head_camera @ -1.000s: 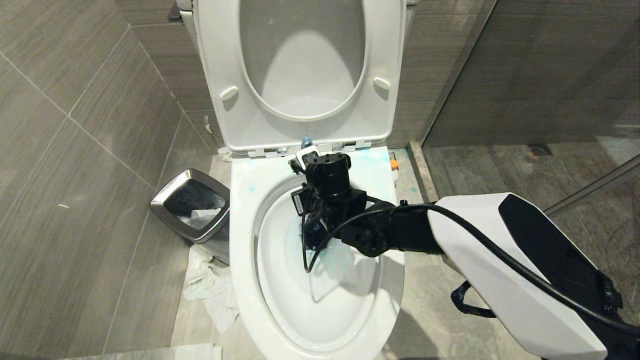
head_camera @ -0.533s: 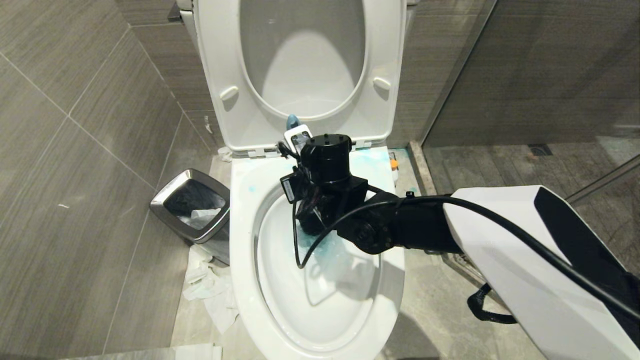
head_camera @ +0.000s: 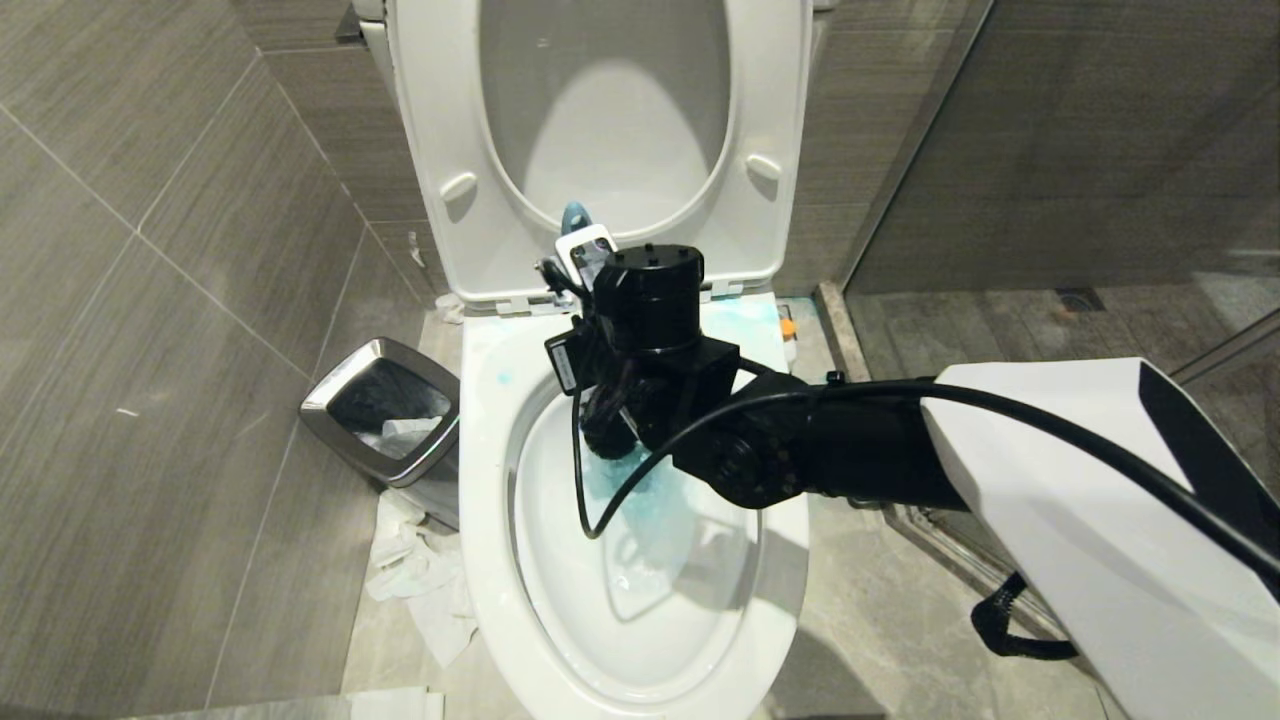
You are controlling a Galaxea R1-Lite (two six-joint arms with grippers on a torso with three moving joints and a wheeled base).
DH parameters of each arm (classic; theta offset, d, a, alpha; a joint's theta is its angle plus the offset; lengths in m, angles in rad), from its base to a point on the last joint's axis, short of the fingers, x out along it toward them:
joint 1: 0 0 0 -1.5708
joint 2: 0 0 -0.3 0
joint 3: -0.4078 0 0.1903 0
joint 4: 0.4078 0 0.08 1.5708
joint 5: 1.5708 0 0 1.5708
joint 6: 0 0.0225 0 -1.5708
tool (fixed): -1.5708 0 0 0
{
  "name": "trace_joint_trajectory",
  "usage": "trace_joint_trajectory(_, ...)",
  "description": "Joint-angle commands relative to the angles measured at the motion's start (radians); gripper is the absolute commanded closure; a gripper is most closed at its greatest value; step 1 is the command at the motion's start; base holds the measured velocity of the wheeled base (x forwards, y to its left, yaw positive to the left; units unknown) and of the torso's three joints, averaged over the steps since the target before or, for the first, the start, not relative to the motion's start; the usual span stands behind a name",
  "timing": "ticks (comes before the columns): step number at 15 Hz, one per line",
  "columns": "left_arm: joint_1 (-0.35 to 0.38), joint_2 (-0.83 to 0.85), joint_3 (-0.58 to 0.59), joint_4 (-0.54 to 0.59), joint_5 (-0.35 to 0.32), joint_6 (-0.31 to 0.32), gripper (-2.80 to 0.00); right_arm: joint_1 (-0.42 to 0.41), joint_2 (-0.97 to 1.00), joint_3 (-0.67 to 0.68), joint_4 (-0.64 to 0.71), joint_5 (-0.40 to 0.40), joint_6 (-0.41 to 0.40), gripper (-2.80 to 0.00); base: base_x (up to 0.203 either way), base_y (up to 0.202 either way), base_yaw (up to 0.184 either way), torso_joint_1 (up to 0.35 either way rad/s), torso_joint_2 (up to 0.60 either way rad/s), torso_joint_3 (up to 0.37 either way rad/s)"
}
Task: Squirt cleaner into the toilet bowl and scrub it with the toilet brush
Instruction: Scrub the toilet bowl
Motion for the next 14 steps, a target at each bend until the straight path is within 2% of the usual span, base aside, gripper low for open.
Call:
trace_joint_trajectory(1, 0.0, 0.002, 0.0, 0.0, 0.0, 0.002, 0.0, -0.013, 0.072, -0.017, -0.003, -0.003, -0.003, 0.0, 0.0, 0.0, 0.0, 0.0, 0.0, 0.0)
trace_joint_trajectory(5, 0.0, 0.002, 0.0, 0.0, 0.001, 0.0, 0.0, -0.051, 0.147, -0.02, -0.005, -0.015, -0.003, 0.0, 0.0, 0.0, 0.0, 0.0, 0.0, 0.0)
trace_joint_trajectory(9, 0.0, 0.002, 0.0, 0.0, 0.0, 0.003, 0.0, -0.057, 0.159, -0.018, -0.013, -0.023, -0.001, 0.0, 0.0, 0.0, 0.0, 0.0, 0.0, 0.0)
trace_joint_trajectory(12, 0.0, 0.002, 0.0, 0.0, 0.001, 0.002, 0.0, -0.039, 0.071, 0.009, -0.012, -0.032, -0.003, 0.0, 0.0, 0.0, 0.0, 0.0, 0.0, 0.0)
trace_joint_trajectory(14, 0.0, 0.002, 0.0, 0.0, 0.001, 0.002, 0.0, -0.019, -0.017, 0.048, -0.012, -0.069, 0.0, 0.0, 0.0, 0.0, 0.0, 0.0, 0.0, 0.0)
